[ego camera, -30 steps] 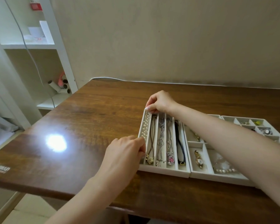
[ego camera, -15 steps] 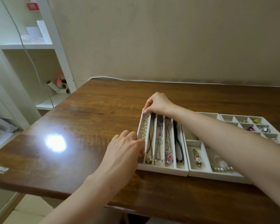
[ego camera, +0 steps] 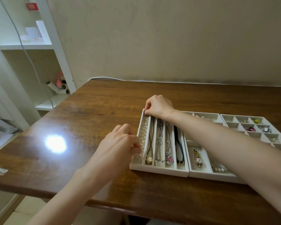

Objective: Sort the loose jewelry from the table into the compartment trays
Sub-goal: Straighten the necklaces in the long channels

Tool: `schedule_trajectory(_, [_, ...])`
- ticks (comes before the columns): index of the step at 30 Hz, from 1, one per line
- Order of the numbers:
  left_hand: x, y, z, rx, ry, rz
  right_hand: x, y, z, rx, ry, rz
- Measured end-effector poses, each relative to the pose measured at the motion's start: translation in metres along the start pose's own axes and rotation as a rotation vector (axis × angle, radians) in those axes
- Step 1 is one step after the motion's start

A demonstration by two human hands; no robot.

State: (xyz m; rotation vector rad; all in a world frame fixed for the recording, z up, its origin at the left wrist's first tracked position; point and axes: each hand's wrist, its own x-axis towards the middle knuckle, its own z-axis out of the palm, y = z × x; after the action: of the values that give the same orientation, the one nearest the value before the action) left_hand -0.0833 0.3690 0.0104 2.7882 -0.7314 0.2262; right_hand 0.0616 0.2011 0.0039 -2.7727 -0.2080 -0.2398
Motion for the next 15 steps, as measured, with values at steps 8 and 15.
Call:
schedule_trajectory(8, [0.007,0.000,-0.001,-0.056,0.127,-0.140,0.001,0.001,-0.006,0.045,-0.010,-0.027])
schedule_trajectory(15, [0.010,0.014,0.015,0.016,0.057,-0.131,0.000,0.020,-0.022,0.131,-0.123,-0.152])
